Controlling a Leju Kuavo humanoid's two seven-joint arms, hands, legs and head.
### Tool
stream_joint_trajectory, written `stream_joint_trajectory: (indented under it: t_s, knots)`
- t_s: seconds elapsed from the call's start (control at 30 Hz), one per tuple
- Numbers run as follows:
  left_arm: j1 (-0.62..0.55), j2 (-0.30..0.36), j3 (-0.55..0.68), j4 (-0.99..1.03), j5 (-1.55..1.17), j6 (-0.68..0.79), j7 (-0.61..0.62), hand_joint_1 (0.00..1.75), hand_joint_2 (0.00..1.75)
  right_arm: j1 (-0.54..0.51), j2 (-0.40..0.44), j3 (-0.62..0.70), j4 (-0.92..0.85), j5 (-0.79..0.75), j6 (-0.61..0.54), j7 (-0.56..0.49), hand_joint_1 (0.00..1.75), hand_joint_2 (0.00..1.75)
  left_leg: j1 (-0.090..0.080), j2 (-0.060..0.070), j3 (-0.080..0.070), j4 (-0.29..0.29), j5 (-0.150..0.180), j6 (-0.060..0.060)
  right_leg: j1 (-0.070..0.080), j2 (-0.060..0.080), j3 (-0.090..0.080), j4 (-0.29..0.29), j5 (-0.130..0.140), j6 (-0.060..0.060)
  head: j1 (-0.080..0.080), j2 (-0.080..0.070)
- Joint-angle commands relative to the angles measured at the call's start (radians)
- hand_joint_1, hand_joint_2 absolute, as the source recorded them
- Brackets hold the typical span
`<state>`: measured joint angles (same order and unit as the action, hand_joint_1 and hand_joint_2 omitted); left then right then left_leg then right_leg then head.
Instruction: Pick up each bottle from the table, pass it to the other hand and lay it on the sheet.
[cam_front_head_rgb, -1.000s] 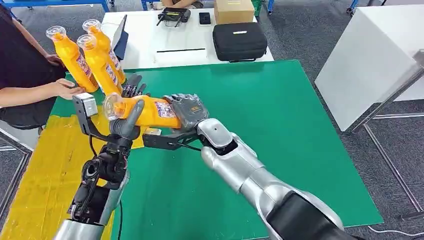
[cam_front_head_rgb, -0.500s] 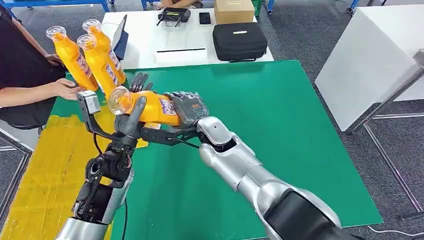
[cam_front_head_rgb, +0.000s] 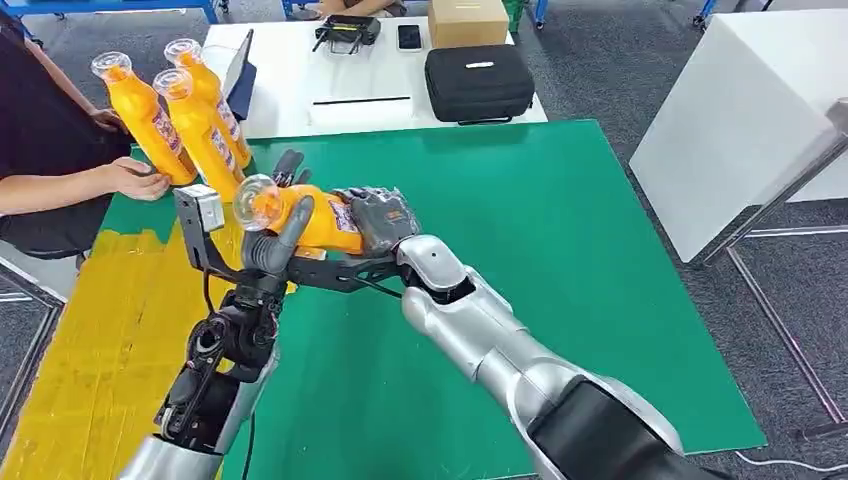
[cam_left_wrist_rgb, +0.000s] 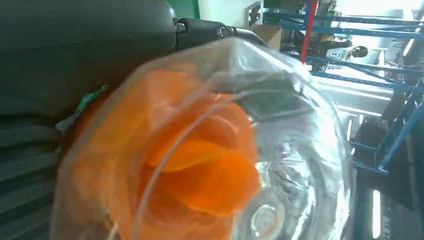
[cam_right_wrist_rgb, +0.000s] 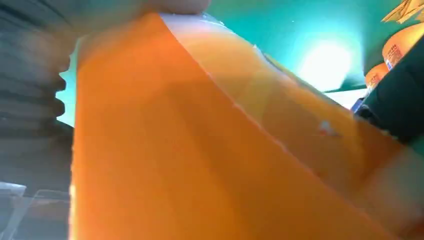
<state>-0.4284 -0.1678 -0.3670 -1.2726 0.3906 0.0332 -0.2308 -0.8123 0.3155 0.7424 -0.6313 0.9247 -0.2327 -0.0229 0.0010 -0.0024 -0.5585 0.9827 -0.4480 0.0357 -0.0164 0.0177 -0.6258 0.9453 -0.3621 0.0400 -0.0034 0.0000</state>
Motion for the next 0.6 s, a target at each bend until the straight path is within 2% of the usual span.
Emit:
stream_joint_trajectory:
  t_s: [0.03,0.2,0.37,0.6]
  knots:
    - [-0.085,-0.030,-0.139,0.108,-0.054,0.003,0.024,0.00,1.75,-0.021,0.033,0.119,0.052,0.038,0.023,-0.026,1.75,1.75,0.001,-0.003,0.001,0.000,-0.001,-0.001,0.001,-0.004,0.002,0.000,-0.002,-0.001,0.000,0.000]
    - [-0.091,-0.017,-0.133,0.127,-0.093,0.022,0.034,0.00,1.75,-0.005,0.027,0.126,0.042,0.064,0.020,-0.047,1.75,1.75,0.001,-0.003,0.003,0.001,-0.002,-0.002,0.001,-0.004,0.004,0.001,-0.003,-0.002,0.000,0.000]
    - [-0.093,0.012,-0.072,0.136,-0.135,0.030,0.028,0.00,1.75,0.041,0.004,0.155,-0.023,0.120,0.054,-0.045,1.75,1.75,0.001,-0.002,0.004,0.000,-0.002,-0.002,0.001,-0.003,0.005,0.000,-0.003,-0.002,0.000,0.000]
    - [-0.086,0.005,-0.045,0.136,-0.111,0.017,0.026,0.00,1.75,0.047,0.016,0.157,-0.032,0.124,0.068,-0.040,1.75,1.75,0.001,-0.001,0.002,0.000,-0.001,-0.002,0.001,-0.002,0.003,0.000,-0.002,-0.002,0.000,0.000]
